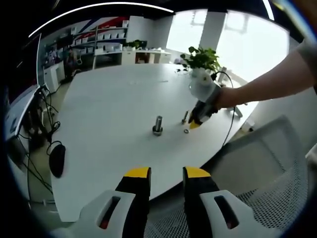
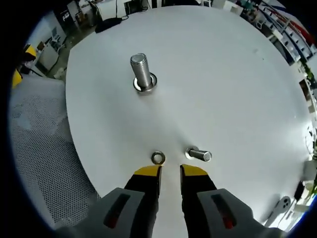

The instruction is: Place the washer onto the threaded stud by aligning its center hole with the stud, sliding it down to the base, and recovering from edge contact or off-axis alignment until the washer reaches the visible bottom stop.

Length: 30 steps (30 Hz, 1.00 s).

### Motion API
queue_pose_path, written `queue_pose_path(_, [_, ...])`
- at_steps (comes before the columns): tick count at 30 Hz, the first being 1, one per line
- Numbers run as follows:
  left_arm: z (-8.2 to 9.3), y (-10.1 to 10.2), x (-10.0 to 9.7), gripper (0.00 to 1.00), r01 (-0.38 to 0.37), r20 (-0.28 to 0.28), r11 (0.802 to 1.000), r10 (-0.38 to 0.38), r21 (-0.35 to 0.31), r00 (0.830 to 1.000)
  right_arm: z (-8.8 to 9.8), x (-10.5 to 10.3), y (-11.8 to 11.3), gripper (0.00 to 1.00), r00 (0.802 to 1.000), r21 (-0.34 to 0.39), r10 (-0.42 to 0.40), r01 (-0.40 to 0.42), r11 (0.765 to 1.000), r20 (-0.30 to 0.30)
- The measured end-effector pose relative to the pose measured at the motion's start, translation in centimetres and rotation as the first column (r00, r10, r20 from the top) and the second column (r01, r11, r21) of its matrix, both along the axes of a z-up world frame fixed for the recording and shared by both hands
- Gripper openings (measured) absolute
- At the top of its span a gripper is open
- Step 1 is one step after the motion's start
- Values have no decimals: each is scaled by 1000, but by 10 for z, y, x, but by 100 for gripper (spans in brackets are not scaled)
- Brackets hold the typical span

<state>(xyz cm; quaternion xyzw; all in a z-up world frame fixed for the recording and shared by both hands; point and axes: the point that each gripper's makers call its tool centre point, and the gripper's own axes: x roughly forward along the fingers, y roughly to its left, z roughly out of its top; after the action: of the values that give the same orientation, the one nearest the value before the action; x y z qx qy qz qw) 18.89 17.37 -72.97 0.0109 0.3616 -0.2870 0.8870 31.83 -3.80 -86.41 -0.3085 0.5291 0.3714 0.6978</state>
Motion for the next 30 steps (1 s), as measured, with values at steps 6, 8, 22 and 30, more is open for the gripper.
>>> queue_pose_path(6, [0, 0, -1, 24, 1, -2, 1000, -1, 3, 1000, -5, -3, 9, 18, 1000, 8, 17, -17, 1000, -8])
queue_pose_path(8, [0, 0, -1, 24, -2, -1, 1000, 2, 1, 1000, -8, -3, 10, 18, 1000, 9, 18, -18, 1000, -12])
queue_pose_path(22, [-1, 0, -1, 24, -2, -5, 1000, 2, 4, 1000, -15, -6, 13, 18, 999, 9, 27, -27, 1000, -19])
queue_pose_path(30, [-2, 0, 0, 24, -4, -8, 1000, 4, 5, 1000, -15, -5, 13, 16, 998, 19, 55, -55, 998, -10])
